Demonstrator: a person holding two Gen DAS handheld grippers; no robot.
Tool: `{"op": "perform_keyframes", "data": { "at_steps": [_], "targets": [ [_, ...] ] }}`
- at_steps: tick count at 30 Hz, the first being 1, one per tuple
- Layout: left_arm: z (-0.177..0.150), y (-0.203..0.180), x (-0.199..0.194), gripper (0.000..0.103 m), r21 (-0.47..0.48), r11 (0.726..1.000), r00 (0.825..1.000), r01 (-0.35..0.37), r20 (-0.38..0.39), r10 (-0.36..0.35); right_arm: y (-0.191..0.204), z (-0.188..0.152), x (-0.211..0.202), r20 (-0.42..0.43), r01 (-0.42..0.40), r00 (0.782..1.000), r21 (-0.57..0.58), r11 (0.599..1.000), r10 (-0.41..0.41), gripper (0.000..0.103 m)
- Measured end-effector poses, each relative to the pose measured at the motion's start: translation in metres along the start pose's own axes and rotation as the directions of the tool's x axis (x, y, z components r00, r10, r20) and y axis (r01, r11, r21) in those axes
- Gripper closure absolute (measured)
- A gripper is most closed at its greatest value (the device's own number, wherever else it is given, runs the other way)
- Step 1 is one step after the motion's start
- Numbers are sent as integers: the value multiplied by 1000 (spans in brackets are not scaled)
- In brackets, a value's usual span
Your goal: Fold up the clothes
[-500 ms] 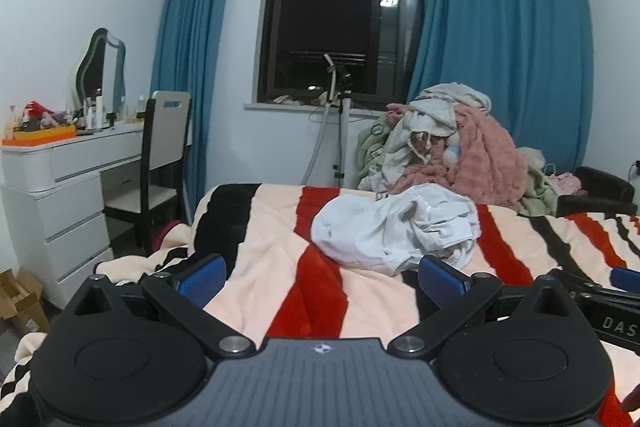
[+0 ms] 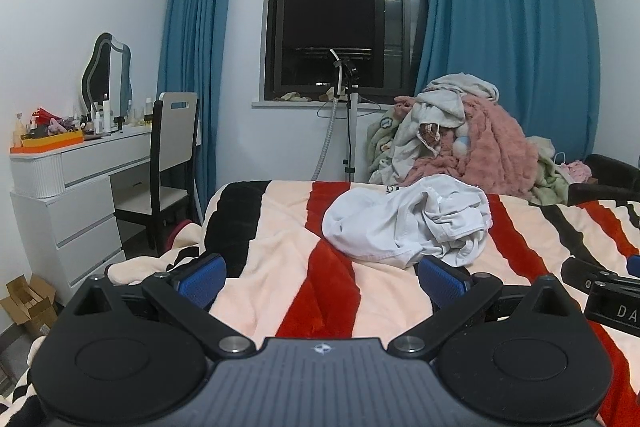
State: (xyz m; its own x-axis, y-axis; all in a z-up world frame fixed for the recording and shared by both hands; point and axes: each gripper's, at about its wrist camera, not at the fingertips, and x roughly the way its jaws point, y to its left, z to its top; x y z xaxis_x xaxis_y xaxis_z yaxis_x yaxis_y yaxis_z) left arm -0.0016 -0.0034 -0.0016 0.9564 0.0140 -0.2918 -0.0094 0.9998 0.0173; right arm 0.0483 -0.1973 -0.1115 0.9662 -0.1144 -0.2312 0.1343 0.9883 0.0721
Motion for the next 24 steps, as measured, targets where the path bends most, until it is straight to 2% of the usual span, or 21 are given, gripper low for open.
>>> {"op": "perform_keyframes", "data": {
  "at_steps": [24],
  "targets": [
    [-1, 0, 1, 0, 6, 1000, 1000, 22, -7, -22, 1, 1, -1, -7, 5, 1000, -1, 1000, -5, 9]
  ]
}}
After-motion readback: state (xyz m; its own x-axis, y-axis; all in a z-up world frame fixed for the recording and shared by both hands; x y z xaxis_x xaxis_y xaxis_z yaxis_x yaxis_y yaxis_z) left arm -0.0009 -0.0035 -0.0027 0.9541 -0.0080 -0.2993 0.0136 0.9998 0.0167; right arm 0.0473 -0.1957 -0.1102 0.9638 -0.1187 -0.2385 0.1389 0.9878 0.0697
